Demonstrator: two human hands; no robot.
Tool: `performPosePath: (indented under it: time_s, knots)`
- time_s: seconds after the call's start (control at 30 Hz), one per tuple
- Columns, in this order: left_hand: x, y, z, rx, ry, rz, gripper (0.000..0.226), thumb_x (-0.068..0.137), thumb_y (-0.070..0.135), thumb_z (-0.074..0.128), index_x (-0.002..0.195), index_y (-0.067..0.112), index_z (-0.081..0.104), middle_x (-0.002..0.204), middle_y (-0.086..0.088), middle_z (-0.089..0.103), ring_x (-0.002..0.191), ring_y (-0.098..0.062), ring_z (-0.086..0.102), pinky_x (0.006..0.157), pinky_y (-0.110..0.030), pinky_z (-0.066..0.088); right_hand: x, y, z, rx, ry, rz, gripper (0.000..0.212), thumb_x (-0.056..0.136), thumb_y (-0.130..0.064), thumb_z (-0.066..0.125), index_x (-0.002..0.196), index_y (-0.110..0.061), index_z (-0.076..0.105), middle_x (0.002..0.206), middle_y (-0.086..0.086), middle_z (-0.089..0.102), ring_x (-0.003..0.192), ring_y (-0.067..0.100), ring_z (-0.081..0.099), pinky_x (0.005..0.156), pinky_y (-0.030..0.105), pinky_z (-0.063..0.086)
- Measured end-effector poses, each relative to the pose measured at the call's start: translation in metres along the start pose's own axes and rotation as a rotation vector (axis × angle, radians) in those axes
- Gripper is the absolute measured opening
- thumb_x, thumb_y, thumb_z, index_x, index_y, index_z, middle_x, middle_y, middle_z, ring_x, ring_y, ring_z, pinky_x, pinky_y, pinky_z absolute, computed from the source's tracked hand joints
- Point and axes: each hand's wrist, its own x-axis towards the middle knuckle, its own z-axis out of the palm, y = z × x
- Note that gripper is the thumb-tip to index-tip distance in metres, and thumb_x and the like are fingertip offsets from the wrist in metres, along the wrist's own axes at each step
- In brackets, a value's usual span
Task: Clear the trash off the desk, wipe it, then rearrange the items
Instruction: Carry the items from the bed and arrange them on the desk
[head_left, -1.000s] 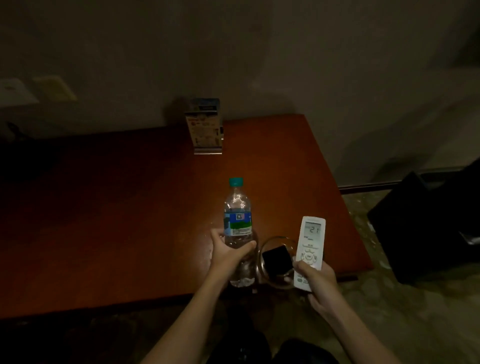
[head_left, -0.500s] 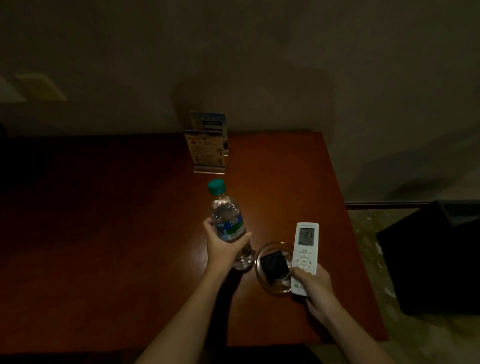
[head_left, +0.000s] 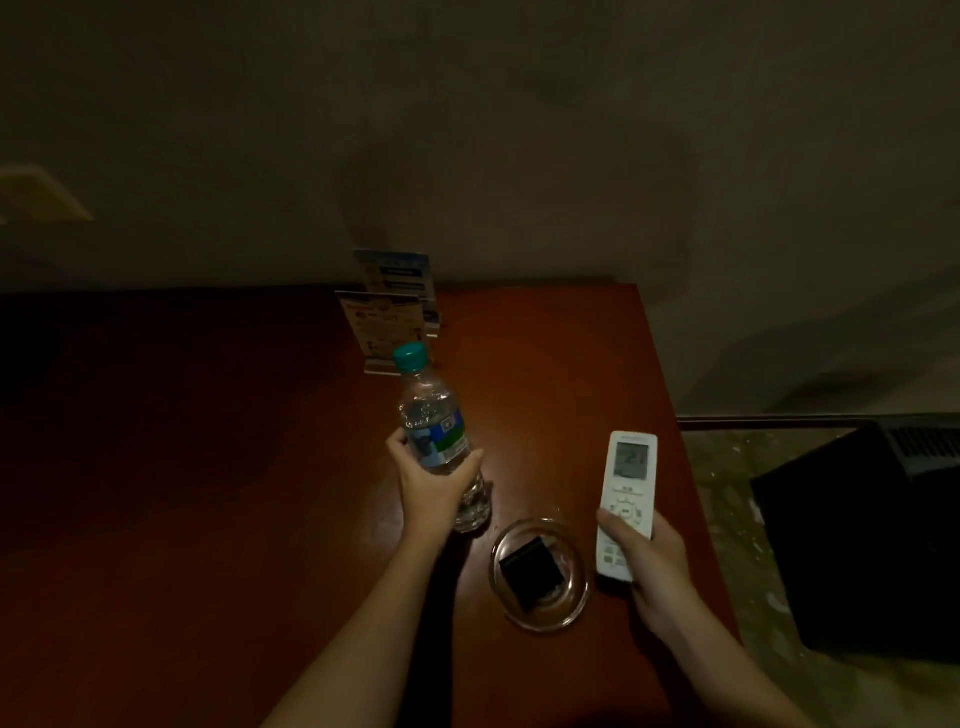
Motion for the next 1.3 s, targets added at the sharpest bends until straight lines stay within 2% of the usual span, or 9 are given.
performPosePath:
  time_s: [0.23,0.33,0.47,0.6,0.67,0.77,0.87,1.03,1.3]
  knots:
    - [0.007,-0.004,0.003,0.019,0.004,0.026,0.081,0.07,0.008,0.081,0.129,0.024,0.029,0.119,0.005,0.05,0.107,-0.013,0.055,0.091,-0.033,0.044,0.06,-0.035,-0.018,-0.342,0.032,-0.101,0.053,0.078,-0.013,0.074,0.122,-0.015,0.045,0.107,0.006,0.061,0.09,0.024,0.064,0.07,0.039,0.056]
    - [0.005,0.0,0.006,0.065,-0.051,0.041,0.077,0.07,0.007,0.081,0.123,0.028,0.028,0.11,0.017,0.047,0.097,0.002,0.052,0.08,-0.017,0.042,0.077,-0.04,-0.015,-0.483,0.084,-0.18,0.059,0.079,-0.014,0.074,0.126,-0.018,0.039,0.117,0.011,0.058,0.1,0.029,0.062,0.073,0.041,0.056]
    - [0.008,0.005,0.008,0.115,-0.087,0.044,0.079,0.071,0.008,0.08,0.128,0.025,0.029,0.105,0.022,0.045,0.091,0.007,0.048,0.081,-0.017,0.041,0.094,-0.046,-0.007,-0.773,0.224,-0.307,0.059,0.085,-0.019,0.069,0.136,-0.011,0.04,0.131,0.016,0.041,0.118,0.033,0.047,0.092,0.043,0.047]
    - [0.008,0.005,0.007,0.099,-0.045,0.004,0.081,0.07,0.009,0.081,0.13,0.025,0.029,0.107,0.018,0.047,0.095,0.001,0.05,0.085,-0.024,0.042,0.106,-0.05,-0.006,-1.195,0.274,-0.219,0.066,0.095,-0.046,0.045,0.146,-0.01,0.026,0.138,0.019,0.034,0.127,0.036,0.033,0.101,0.046,0.036]
    - [0.007,0.005,0.005,0.079,-0.029,0.006,0.08,0.07,0.008,0.081,0.129,0.025,0.03,0.108,0.017,0.048,0.095,0.003,0.051,0.086,-0.025,0.041,0.105,-0.05,-0.002,-1.323,0.313,-0.207,0.067,0.098,-0.048,0.033,0.149,-0.008,0.016,0.141,0.02,0.029,0.128,0.036,0.029,0.107,0.046,0.028]
    - [0.004,0.006,0.006,0.094,-0.039,0.017,0.078,0.07,0.007,0.08,0.126,0.027,0.03,0.107,0.019,0.047,0.092,0.007,0.049,0.083,-0.021,0.041,0.093,-0.045,0.011,-1.254,0.339,-0.403,0.064,0.097,-0.042,0.04,0.148,-0.009,0.02,0.142,0.019,0.027,0.127,0.036,0.027,0.107,0.048,0.023]
    - [0.002,0.008,0.009,0.128,-0.074,0.034,0.08,0.069,0.009,0.082,0.124,0.032,0.029,0.11,0.018,0.048,0.097,0.001,0.051,0.085,-0.021,0.042,0.074,-0.036,0.028,-1.124,0.199,-0.54,0.063,0.095,-0.037,0.05,0.147,-0.01,0.028,0.143,0.018,0.027,0.129,0.033,0.026,0.108,0.048,0.023]
    - [0.01,0.013,0.017,0.11,-0.082,0.051,0.082,0.067,0.011,0.083,0.128,0.027,0.031,0.116,0.014,0.049,0.112,-0.011,0.052,0.097,-0.033,0.046,0.043,-0.015,0.036,-0.952,-0.138,-0.558,0.066,0.091,-0.039,0.056,0.148,-0.023,0.025,0.141,0.002,0.022,0.129,0.016,0.019,0.108,0.034,0.026]
    - [0.052,0.041,0.054,0.031,-0.111,0.068,0.089,0.07,0.014,0.081,0.137,0.024,0.023,0.14,0.002,0.041,0.125,-0.011,0.042,0.102,-0.031,0.035,0.036,-0.003,0.026,-0.856,-0.158,-0.537,0.055,0.093,-0.031,0.055,0.143,-0.027,0.032,0.133,-0.006,0.027,0.125,0.005,0.019,0.106,0.027,0.024]
